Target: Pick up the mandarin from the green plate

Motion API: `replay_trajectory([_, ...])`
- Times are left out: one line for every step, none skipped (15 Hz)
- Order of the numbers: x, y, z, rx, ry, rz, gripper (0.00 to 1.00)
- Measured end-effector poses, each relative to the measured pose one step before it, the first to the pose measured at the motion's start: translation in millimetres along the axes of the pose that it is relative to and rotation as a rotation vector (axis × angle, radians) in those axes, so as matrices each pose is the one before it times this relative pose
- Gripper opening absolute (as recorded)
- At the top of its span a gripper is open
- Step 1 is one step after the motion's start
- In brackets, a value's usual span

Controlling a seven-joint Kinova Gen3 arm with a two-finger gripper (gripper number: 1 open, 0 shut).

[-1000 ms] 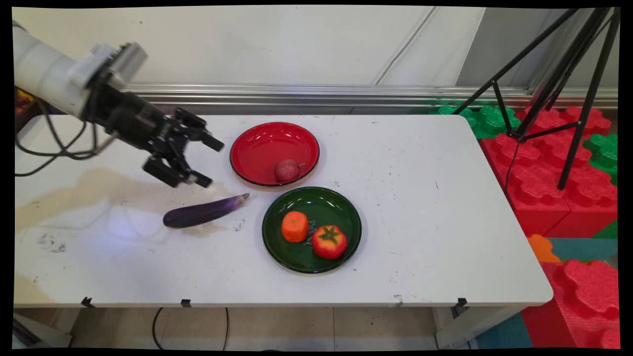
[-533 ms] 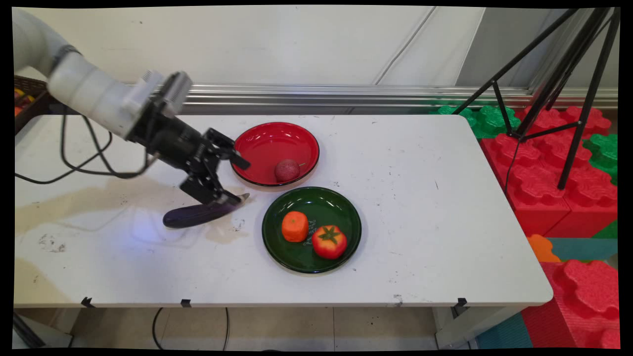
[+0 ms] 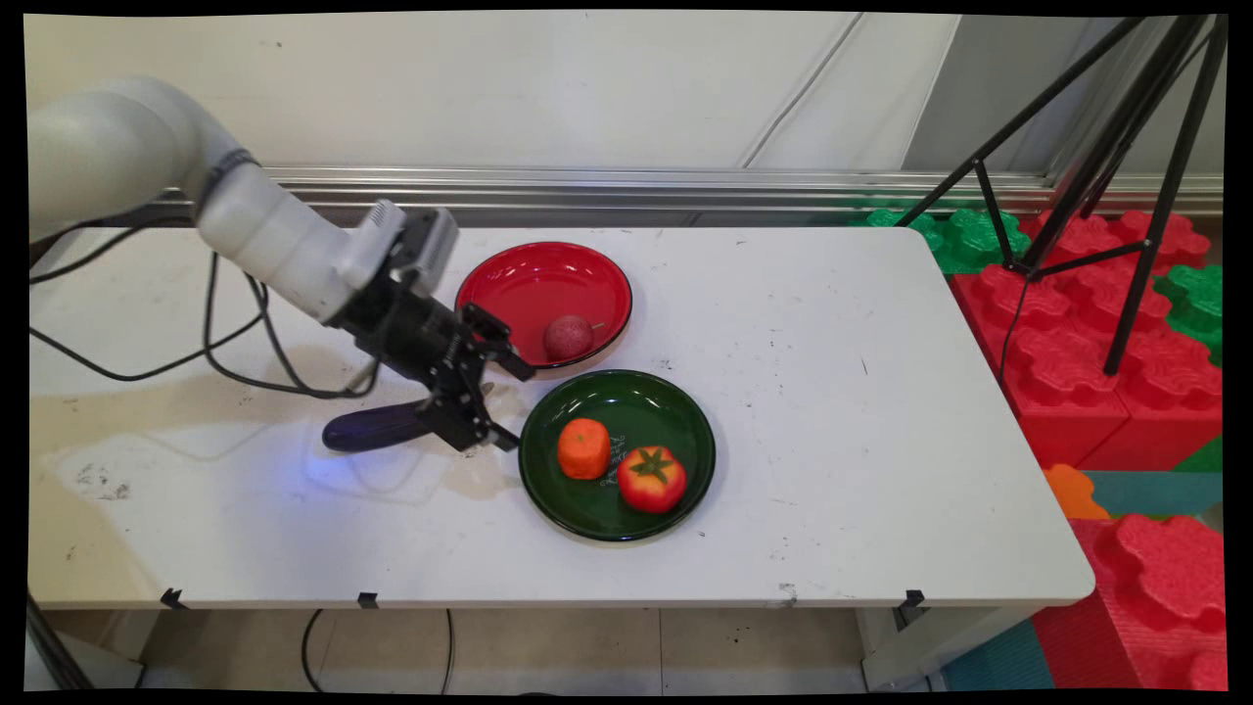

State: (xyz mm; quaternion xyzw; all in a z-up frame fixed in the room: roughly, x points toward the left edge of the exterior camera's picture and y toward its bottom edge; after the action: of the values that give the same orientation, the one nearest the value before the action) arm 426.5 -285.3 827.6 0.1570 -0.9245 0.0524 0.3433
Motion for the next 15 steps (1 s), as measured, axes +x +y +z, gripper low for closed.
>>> replay_trajectory([1.05, -0.26, 6.13, -0.00175, -0.00637, 0.00315, 1.00])
replay_trajectory([0.96, -0.35, 4.78, -0.00117, -0.00484, 0.00213, 1.00])
replay_trajectory([1.51, -0.85, 7.89, -0.00100, -0.00847, 0.00302, 1.00])
replay_trajectory([1.22, -0.75, 6.31, -0.00030, -0.00727, 0.00255, 1.00])
replay_trajectory([1.50, -0.98, 6.97, 0.00001, -0.00855, 0.00325, 1.00])
replay_trajectory([1.46, -0.88, 5.84, 0.00090, -0.00769, 0.00325, 1.00])
replay_trajectory([1.37, -0.73, 4.59, 0.00059, -0.00564, 0.00216, 1.00])
replay_trajectory([1.65, -0.49, 4.57, -0.00035, -0.00524, 0.00188, 1.00])
replay_trajectory([2.27, -0.74, 5.98, 0.00037, -0.00679, 0.00203, 1.00])
replay_trajectory([1.27, -0.33, 3.25, -0.00003, -0.00380, 0.00082, 1.00])
replay_trajectory([2.31, -0.52, 5.36, 0.00067, -0.00606, 0.00109, 1.00])
replay_trajectory([2.28, -0.45, 4.95, 0.00075, -0.00534, 0.00082, 1.00])
replay_trajectory([1.56, -0.28, 3.30, 0.00044, -0.00350, 0.00028, 1.00])
replay_trajectory([1.11, -0.16, 2.41, 0.00054, -0.00271, -0.00029, 1.00])
replay_trajectory([1.77, -0.22, 3.47, 0.00088, -0.00378, 0.00023, 1.00])
